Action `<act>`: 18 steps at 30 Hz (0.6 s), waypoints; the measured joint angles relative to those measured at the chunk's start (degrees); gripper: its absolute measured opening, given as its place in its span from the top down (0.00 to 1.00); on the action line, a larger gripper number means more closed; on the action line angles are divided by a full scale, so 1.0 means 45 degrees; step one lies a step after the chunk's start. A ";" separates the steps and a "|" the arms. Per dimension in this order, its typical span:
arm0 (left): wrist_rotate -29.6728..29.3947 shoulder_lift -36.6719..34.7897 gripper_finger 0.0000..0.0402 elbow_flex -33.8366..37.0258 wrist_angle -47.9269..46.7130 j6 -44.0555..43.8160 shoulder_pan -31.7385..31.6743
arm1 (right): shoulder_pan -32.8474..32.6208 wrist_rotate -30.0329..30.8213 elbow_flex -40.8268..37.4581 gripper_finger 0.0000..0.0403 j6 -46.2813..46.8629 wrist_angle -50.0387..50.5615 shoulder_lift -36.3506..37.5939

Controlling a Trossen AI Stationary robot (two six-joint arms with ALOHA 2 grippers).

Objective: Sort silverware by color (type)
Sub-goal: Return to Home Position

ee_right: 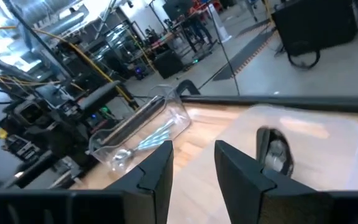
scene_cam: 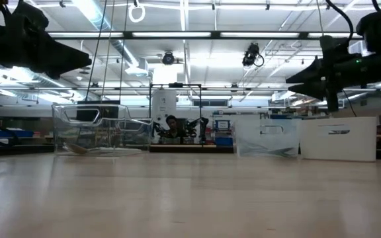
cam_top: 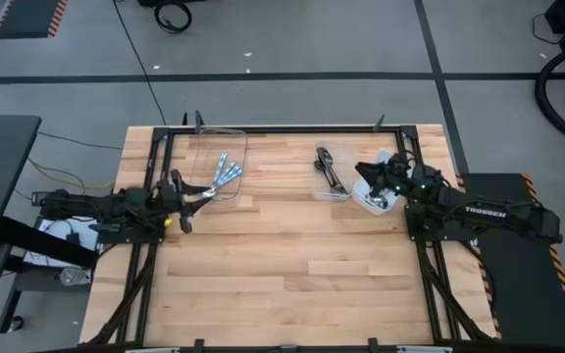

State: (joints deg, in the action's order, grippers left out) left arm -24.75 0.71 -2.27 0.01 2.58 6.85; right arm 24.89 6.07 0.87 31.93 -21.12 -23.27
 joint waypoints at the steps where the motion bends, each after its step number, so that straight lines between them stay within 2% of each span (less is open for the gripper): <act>1: -0.0002 0.0000 0.65 0.0007 0.0055 -0.0474 0.0000 | -0.0048 0.0008 -0.0118 0.68 0.0208 -0.0090 0.0000; 5: -0.0010 0.0000 0.65 0.0017 0.0135 -0.2134 0.0000 | -0.0113 0.0205 -0.0118 0.68 0.1241 -0.0024 -0.0010; 11: -0.0015 0.0000 0.65 0.0017 0.0136 -0.1830 0.0000 | -0.0113 0.0258 -0.0113 0.68 -0.0397 0.0129 -0.0015; 18: -0.0015 0.0000 0.65 0.0017 0.0175 -0.1658 0.0000 | -0.0113 0.0306 -0.0113 0.68 -0.0444 0.0129 -0.0015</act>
State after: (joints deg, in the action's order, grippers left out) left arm -24.82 0.71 -2.20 0.80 -4.88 6.85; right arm 24.38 7.44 0.36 29.93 -20.53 -23.33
